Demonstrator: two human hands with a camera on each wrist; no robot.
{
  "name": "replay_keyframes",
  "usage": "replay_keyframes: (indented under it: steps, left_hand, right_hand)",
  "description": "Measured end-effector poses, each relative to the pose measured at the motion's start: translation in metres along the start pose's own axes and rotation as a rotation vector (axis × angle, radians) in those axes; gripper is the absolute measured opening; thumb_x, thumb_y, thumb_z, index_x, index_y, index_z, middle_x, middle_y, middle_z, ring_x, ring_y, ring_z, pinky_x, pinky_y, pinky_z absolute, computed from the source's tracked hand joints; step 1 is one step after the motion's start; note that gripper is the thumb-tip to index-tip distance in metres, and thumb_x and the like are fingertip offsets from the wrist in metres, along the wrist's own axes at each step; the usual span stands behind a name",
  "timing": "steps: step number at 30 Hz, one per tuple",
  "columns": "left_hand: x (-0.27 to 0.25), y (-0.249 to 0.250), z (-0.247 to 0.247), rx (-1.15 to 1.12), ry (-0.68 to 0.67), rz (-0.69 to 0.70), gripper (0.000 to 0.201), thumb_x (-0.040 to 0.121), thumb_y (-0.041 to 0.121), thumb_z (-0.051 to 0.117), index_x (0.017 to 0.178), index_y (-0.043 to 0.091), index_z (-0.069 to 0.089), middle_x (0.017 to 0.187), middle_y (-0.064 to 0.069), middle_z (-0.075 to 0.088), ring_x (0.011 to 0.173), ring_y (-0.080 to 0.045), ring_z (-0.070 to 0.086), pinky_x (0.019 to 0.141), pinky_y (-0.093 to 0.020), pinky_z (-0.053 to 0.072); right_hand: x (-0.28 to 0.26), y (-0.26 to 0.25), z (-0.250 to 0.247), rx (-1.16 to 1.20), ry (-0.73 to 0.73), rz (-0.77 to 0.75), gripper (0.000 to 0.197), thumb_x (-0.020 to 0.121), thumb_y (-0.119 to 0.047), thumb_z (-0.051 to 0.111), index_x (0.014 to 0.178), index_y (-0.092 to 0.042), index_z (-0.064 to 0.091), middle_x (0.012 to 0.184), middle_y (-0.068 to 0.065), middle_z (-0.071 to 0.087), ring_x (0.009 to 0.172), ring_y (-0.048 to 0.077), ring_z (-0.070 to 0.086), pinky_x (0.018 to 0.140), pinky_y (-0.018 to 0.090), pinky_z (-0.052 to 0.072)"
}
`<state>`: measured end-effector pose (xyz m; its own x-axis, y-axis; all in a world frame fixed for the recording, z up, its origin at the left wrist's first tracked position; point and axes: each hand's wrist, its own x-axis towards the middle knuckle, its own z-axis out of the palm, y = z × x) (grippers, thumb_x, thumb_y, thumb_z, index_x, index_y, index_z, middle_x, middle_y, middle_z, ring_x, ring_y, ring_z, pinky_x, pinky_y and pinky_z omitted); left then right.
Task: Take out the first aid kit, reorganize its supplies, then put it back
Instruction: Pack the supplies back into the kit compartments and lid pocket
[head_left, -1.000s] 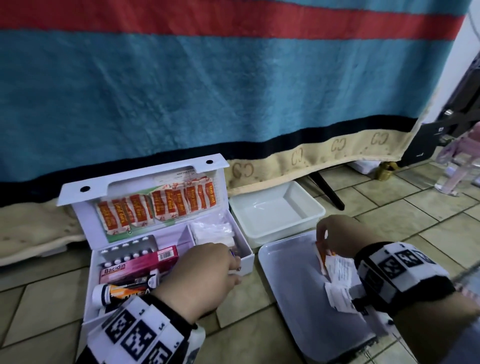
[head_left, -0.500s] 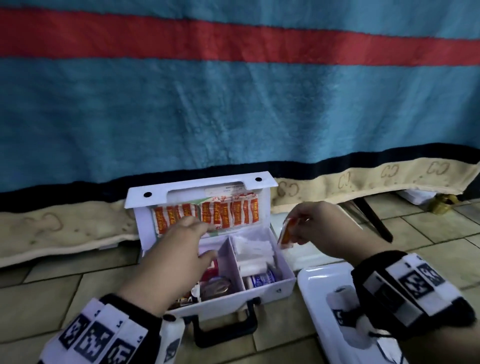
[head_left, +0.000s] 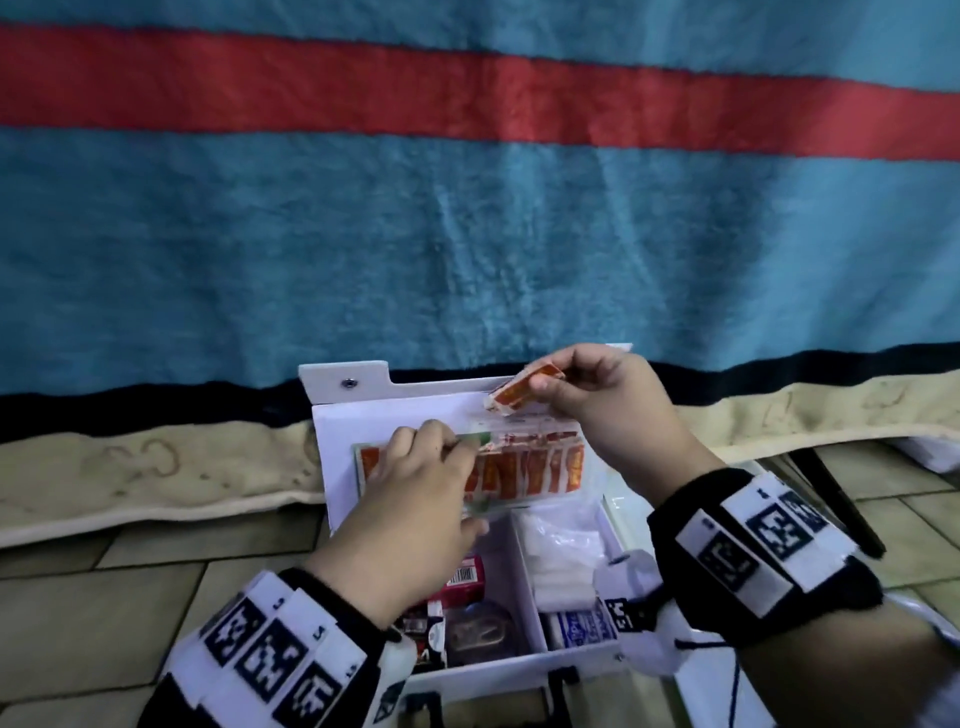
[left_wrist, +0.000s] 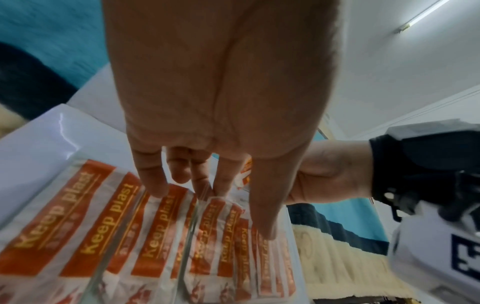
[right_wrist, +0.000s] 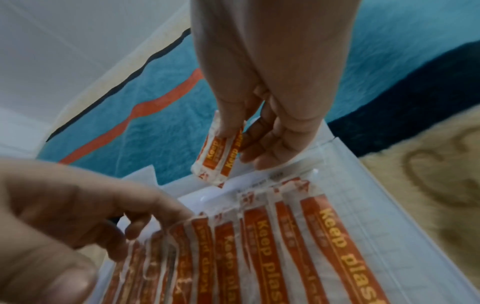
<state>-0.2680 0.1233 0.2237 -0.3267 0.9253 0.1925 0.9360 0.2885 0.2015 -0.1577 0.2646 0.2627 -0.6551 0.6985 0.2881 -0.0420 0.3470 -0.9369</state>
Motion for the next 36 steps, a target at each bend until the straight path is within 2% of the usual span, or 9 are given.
replay_keyframes:
  steps: [5, 9, 12, 15, 18, 22, 26, 30, 36]
  left_hand:
    - [-0.008, 0.001, 0.003, 0.007, 0.0, 0.0, 0.065, 0.088, 0.045, 0.054, 0.144, 0.031, 0.022, 0.13, 0.01, 0.023, 0.121, -0.014, 0.022, 0.107, -0.031, 0.026]
    - [-0.015, 0.001, 0.006, -0.009, -0.014, -0.028, 0.066, 0.09, 0.043, 0.051, 0.145, 0.034, 0.016, 0.13, 0.01, 0.019, 0.122, -0.013, 0.018, 0.106, -0.038, 0.033]
    - [-0.017, 0.002, 0.004, -0.041, 0.014, -0.013, 0.061, 0.091, 0.041, 0.051, 0.144, 0.034, 0.022, 0.129, 0.013, 0.022, 0.12, -0.011, 0.02, 0.106, -0.028, 0.029]
    - [-0.016, 0.001, -0.002, -0.08, 0.053, -0.029, 0.055, 0.093, 0.036, 0.048, 0.144, 0.032, 0.026, 0.135, 0.015, 0.029, 0.125, -0.008, 0.023, 0.105, -0.022, 0.024]
    - [-0.017, -0.002, -0.006, -0.133, 0.072, -0.048, 0.047, 0.095, 0.029, 0.047, 0.14, 0.031, 0.034, 0.137, 0.016, 0.039, 0.127, -0.007, 0.028, 0.106, -0.022, 0.024]
    - [-0.016, -0.004, -0.007, -0.137, 0.052, -0.035, 0.044, 0.093, 0.021, 0.051, 0.135, 0.029, 0.044, 0.135, 0.013, 0.046, 0.127, -0.011, 0.035, 0.106, -0.025, 0.028]
    - [-0.017, -0.005, -0.007, -0.128, 0.044, -0.035, 0.045, 0.094, 0.024, 0.049, 0.138, 0.033, 0.04, 0.139, 0.016, 0.042, 0.129, -0.009, 0.032, 0.107, -0.023, 0.026]
    - [-0.017, -0.006, -0.008, -0.128, 0.046, -0.037, 0.047, 0.096, 0.029, 0.047, 0.14, 0.037, 0.034, 0.142, 0.02, 0.037, 0.13, -0.006, 0.029, 0.107, -0.021, 0.024]
    - [-0.018, -0.005, -0.006, -0.109, 0.043, -0.041, 0.047, 0.096, 0.03, 0.047, 0.14, 0.035, 0.034, 0.143, 0.019, 0.036, 0.131, -0.007, 0.028, 0.109, -0.022, 0.022]
  right_hand:
    - [0.002, 0.007, 0.014, -0.235, 0.01, -0.022, 0.014, 0.076, 0.001, 0.073, 0.07, -0.012, 0.071, 0.062, -0.014, 0.066, 0.056, -0.005, 0.06, 0.06, 0.01, 0.048]
    - [-0.001, 0.009, 0.024, -0.587, -0.081, -0.056, 0.007, 0.075, -0.012, 0.075, 0.078, -0.018, 0.076, 0.074, -0.006, 0.073, 0.07, 0.006, 0.066, 0.071, 0.023, 0.053]
    - [-0.001, 0.006, 0.033, -0.819, -0.206, -0.12, 0.013, 0.078, -0.017, 0.068, 0.086, -0.024, 0.076, 0.086, -0.002, 0.075, 0.085, 0.017, 0.068, 0.078, 0.031, 0.053]
    - [0.003, 0.008, 0.035, -0.945, -0.291, -0.087, 0.025, 0.083, -0.011, 0.06, 0.094, -0.029, 0.073, 0.088, -0.004, 0.074, 0.087, 0.016, 0.066, 0.077, 0.029, 0.053]
    - [0.005, 0.013, 0.035, -0.96, -0.313, -0.101, 0.034, 0.08, -0.003, 0.056, 0.095, -0.03, 0.072, 0.092, -0.001, 0.07, 0.088, 0.021, 0.064, 0.078, 0.034, 0.054]
    - [0.004, 0.008, 0.036, -0.909, -0.235, -0.106, 0.022, 0.082, -0.01, 0.063, 0.094, -0.024, 0.075, 0.098, 0.002, 0.07, 0.097, 0.022, 0.062, 0.084, 0.03, 0.049]
    - [0.003, 0.006, 0.039, -1.025, -0.297, -0.092, 0.023, 0.084, -0.016, 0.061, 0.098, -0.029, 0.074, 0.096, -0.003, 0.074, 0.095, 0.019, 0.064, 0.082, 0.025, 0.044]
    - [0.002, 0.005, 0.038, -1.1, -0.391, -0.11, 0.035, 0.084, -0.008, 0.054, 0.103, -0.031, 0.071, 0.1, -0.004, 0.071, 0.097, 0.021, 0.062, 0.085, 0.027, 0.042]
    - [0.002, 0.001, 0.039, -1.087, -0.287, -0.113, 0.029, 0.081, -0.007, 0.057, 0.095, -0.028, 0.071, 0.096, -0.001, 0.071, 0.095, 0.023, 0.062, 0.077, 0.026, 0.043]
